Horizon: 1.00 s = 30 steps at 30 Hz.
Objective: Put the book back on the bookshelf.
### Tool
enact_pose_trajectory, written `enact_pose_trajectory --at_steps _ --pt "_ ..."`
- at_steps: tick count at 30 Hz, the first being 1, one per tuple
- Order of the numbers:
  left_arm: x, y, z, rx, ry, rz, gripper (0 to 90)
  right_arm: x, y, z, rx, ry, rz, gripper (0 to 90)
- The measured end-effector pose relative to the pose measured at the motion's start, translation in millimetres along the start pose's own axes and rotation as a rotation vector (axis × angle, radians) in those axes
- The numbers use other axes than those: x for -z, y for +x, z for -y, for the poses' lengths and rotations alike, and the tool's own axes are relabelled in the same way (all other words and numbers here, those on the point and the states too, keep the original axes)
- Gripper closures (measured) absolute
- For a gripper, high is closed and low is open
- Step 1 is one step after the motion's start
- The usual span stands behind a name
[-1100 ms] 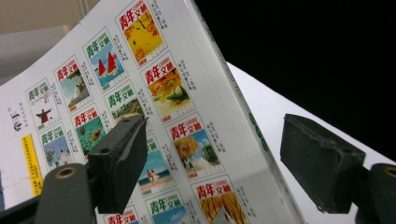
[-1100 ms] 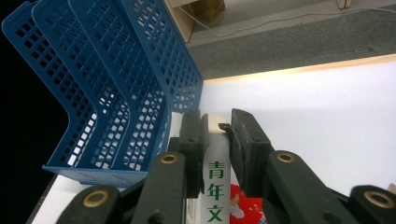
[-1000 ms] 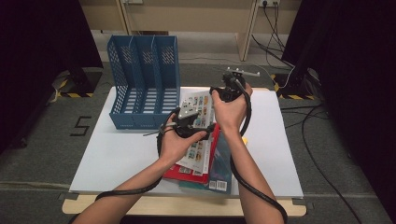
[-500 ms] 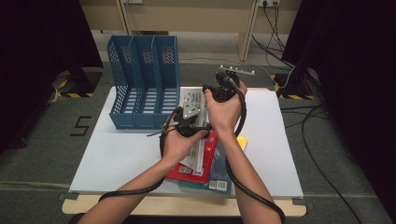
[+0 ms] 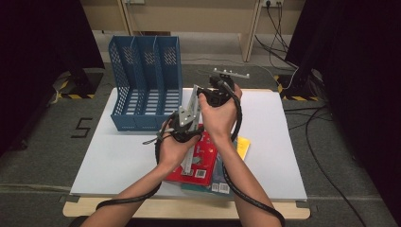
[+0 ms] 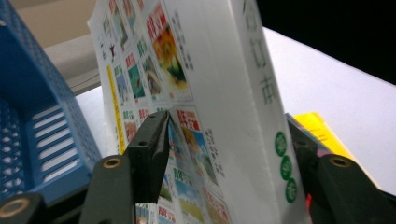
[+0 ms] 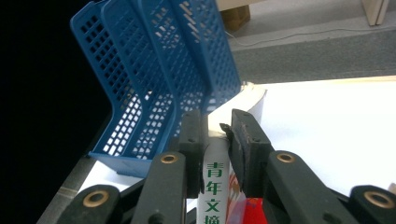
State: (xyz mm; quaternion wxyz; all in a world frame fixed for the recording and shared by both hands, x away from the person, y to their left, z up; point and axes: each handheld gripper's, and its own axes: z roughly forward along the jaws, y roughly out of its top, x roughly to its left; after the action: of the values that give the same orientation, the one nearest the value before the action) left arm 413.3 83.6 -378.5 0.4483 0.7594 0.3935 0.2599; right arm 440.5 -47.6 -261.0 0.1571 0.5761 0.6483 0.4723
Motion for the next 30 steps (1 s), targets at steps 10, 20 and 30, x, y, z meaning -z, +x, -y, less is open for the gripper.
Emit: enact_pose_trajectory --at_steps 10,20,30 --pt "19.2 18.3 16.7 0.092 0.026 0.027 66.9 -4.5 20.0 9.4 0.032 0.027 -0.030 73.7" --pt "23.0 35.8 34.0 0.105 0.019 0.089 73.5 7.0 26.1 2.2 0.097 -0.013 -0.163 72.3" --pt "48.2 59.2 35.7 0.113 -0.033 0.061 73.5 6.8 -33.8 7.2 0.021 -0.013 -0.057 66.9"
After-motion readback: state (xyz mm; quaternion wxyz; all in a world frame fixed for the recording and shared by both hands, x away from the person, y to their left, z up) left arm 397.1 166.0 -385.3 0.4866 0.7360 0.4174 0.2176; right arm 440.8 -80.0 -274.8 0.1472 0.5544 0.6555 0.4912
